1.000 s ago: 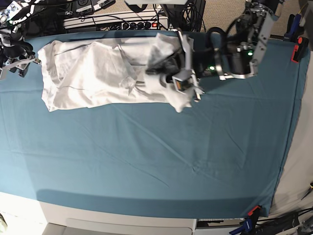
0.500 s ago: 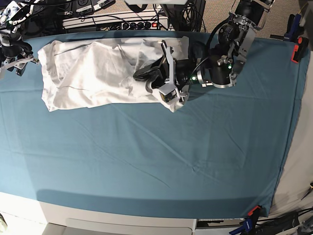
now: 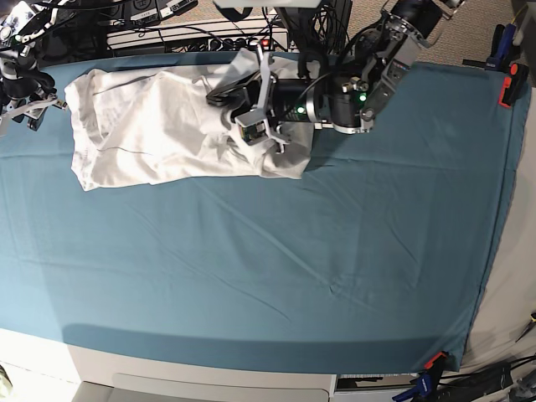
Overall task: Fold the T-shirt properly
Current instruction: 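Grasp the hem end with the left gripper and fold toward collar end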
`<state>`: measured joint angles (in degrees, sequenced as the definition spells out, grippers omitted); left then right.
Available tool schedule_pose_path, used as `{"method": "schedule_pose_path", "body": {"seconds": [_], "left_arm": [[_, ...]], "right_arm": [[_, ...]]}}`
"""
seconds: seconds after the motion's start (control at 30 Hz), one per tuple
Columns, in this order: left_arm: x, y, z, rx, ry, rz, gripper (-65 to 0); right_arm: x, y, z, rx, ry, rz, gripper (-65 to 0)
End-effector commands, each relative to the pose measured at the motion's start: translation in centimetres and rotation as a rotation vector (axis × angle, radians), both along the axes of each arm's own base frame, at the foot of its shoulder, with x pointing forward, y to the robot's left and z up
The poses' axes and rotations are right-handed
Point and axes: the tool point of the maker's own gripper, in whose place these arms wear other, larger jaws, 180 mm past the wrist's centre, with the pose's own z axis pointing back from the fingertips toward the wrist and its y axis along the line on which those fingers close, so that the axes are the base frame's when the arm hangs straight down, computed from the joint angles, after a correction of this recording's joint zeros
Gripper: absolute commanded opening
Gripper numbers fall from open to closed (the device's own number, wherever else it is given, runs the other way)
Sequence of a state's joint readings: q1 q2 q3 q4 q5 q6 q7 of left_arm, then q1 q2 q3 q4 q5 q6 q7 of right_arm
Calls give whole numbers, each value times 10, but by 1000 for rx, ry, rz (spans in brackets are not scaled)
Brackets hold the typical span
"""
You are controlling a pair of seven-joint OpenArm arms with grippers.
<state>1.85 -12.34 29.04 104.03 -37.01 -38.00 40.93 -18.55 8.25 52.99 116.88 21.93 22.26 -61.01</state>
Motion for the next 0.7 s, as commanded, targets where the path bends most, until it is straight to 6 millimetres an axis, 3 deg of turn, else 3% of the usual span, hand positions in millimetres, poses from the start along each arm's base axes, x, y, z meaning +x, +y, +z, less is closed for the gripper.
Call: {"method": "schedule_pose_path", "body": {"seconds": [0.0, 0.4, 0.43, 0.57, 0.67], "left_arm": [[7, -7, 21, -73, -33, 4, -650], [17, -7, 22, -47, -86, 8, -650], [17, -7, 21, -39, -92, 9, -613], [20, -7, 21, -40, -115, 22, -353], [22, -7, 22, -43, -130, 29, -326]], "right_arm": [[6, -4, 13, -32, -41, 12, -418], [6, -3, 13, -30, -43, 13, -419], [6, -3, 13, -30, -43, 13, -419], [6, -3, 14, -30, -43, 13, -418], [6, -3, 13, -30, -44, 14, -418]]}}
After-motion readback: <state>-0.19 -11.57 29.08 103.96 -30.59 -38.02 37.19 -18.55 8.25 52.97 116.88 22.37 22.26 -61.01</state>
